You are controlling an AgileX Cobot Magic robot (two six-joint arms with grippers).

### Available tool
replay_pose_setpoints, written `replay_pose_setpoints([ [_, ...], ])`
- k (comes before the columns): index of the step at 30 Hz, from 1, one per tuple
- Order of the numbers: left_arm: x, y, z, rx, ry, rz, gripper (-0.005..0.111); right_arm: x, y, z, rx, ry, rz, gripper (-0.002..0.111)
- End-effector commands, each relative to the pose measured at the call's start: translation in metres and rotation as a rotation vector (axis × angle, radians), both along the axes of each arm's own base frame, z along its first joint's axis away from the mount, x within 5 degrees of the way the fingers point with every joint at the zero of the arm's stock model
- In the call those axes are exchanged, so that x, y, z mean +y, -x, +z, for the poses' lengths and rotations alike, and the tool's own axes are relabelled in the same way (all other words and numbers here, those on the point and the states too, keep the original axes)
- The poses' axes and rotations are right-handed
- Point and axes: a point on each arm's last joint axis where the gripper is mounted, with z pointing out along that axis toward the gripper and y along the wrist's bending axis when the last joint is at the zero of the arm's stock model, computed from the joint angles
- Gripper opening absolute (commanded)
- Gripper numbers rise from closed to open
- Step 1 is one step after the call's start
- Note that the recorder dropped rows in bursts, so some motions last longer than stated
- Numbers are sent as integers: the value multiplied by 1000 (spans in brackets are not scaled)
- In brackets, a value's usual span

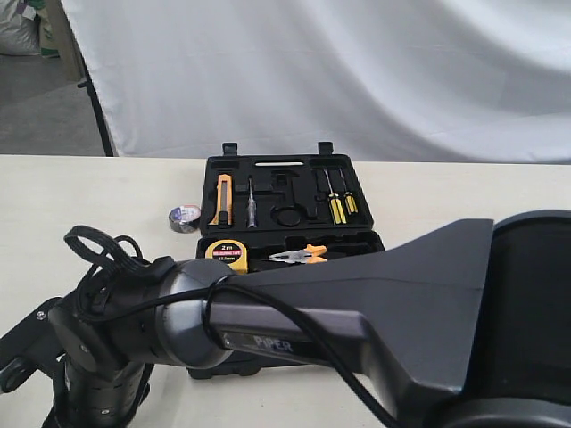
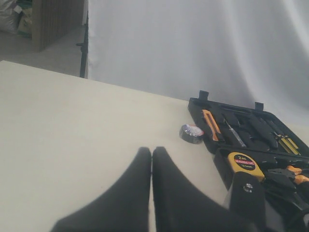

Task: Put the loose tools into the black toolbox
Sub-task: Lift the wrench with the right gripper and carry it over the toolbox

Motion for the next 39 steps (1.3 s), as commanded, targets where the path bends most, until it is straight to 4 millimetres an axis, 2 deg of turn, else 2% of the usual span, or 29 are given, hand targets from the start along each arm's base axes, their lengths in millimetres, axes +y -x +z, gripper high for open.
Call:
replay_pose_setpoints([
  [1,1,1,2,-13,-2,26,1,-5,0,-13,-8,71,32,2],
  [6,1,1,2,-13,-2,26,1,-6,1,-14,-37,86,152,-1],
  [11,1,1,2,-13,-2,26,1,-11,5,-12,11,137,153,-1],
  [15,1,1,2,-13,-2,26,1,-14,6,-2,19,152,151,-1],
  [20,1,1,2,-13,-2,26,1,-21,3,22,4,150,107,-1],
  [25,1,1,2,-13,-2,26,1,-34,-17,43,-52,180,9,-1],
  [31,1,1,2,-13,-2,26,1,-52,-42,53,-48,189,-99,-1],
  [36,1,1,2,-13,-2,26,1,-78,-82,58,-49,194,-236,-1],
  [39,1,1,2,-13,-2,26,1,-86,-98,58,-50,184,-277,-1],
])
